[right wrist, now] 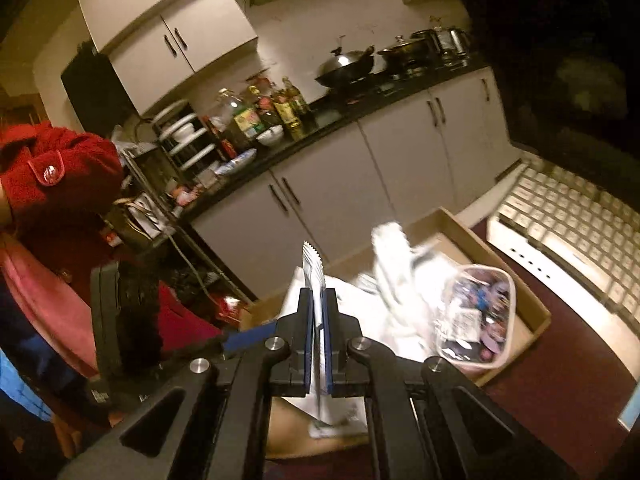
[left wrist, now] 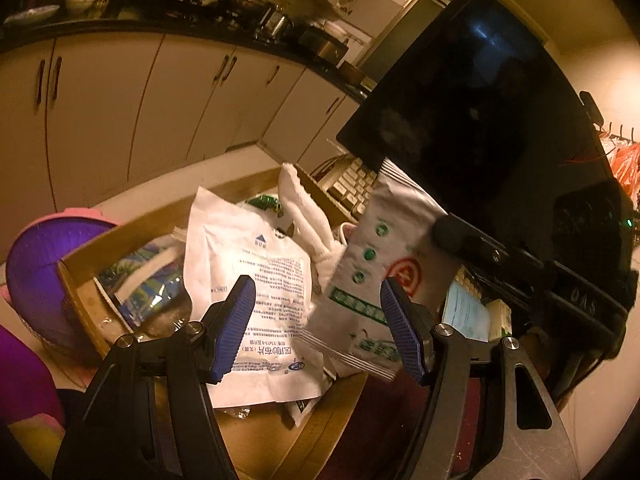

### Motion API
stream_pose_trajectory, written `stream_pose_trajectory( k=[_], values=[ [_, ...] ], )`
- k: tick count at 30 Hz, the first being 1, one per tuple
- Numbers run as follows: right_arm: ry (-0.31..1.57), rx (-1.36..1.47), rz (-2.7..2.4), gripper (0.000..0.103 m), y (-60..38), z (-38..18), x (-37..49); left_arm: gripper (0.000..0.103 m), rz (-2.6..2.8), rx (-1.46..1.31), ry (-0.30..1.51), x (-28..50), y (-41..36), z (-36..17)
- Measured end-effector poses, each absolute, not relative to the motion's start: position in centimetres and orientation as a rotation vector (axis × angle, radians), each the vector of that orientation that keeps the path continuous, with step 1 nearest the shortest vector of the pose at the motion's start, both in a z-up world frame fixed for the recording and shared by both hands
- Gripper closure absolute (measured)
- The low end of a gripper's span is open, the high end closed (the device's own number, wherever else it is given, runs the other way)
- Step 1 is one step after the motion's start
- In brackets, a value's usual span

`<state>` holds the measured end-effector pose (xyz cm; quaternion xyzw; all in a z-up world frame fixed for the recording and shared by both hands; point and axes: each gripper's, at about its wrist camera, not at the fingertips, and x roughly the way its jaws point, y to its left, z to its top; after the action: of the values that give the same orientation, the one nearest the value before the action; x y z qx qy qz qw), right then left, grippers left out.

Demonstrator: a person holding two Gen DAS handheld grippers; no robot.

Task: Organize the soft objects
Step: 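Grasp the white red-cross wipes packet with the right gripper and lift it, then lower the wipes packet into the tray and open the right gripper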

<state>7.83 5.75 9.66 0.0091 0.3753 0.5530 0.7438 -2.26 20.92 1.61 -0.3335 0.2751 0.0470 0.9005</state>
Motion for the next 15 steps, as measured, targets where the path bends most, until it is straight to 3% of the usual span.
stream_pose_trajectory(
  k=[15],
  values=[
    [0.882,-0.018,0.985,0.097,7.3,5.4,10.1,0.037,0.151,-0.608,0.63,-0.8,20.1,0.8]
  ],
)
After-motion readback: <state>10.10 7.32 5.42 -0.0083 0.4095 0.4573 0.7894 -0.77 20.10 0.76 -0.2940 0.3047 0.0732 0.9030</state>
